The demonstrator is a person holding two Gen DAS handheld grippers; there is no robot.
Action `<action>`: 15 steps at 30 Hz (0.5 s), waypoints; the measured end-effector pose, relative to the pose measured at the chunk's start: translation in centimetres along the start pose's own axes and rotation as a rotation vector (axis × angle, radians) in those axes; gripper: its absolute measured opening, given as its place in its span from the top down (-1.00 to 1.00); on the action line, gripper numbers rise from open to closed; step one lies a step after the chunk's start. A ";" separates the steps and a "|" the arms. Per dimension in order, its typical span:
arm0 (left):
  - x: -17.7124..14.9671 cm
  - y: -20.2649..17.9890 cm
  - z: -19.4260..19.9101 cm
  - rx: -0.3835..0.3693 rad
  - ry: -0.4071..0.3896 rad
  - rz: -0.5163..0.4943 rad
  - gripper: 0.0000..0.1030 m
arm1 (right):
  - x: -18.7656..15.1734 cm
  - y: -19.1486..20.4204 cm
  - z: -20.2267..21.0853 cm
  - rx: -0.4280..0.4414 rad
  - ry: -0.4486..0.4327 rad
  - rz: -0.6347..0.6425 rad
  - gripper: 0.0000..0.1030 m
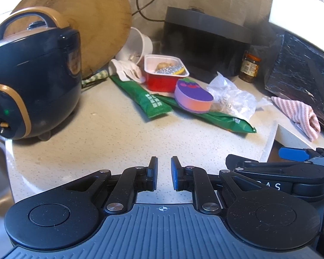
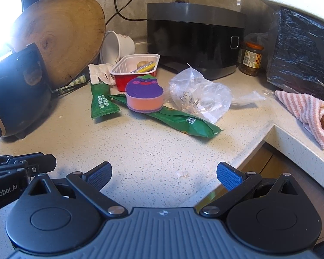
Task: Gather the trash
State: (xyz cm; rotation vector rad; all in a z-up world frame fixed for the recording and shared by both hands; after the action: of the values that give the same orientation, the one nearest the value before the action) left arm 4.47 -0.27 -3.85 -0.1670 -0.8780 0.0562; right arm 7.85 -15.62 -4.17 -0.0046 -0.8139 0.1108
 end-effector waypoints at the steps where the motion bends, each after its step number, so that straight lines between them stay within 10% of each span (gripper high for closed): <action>1: 0.0 0.0 0.0 -0.003 0.002 -0.001 0.67 | -0.1 0.0 0.0 -0.001 0.001 0.000 -1.00; 15: -0.2 -0.7 0.0 -0.032 0.008 -0.013 0.67 | -0.5 -0.5 0.2 -0.008 0.013 -0.015 -1.00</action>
State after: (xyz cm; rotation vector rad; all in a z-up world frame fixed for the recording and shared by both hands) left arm 4.28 -0.98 -3.87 -0.1910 -0.8727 0.0291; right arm 7.42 -16.21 -4.42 -0.0073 -0.8015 0.0934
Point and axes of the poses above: each gripper's, at about its wrist camera, not at the fingertips, and z roughly against the way its jaws point, y to its left, x to its top, the point moved 5 cm from there along -z, roughly the way its jaws point, and after that the axes turned 5 degrees about -x, right-handed, at the moved point
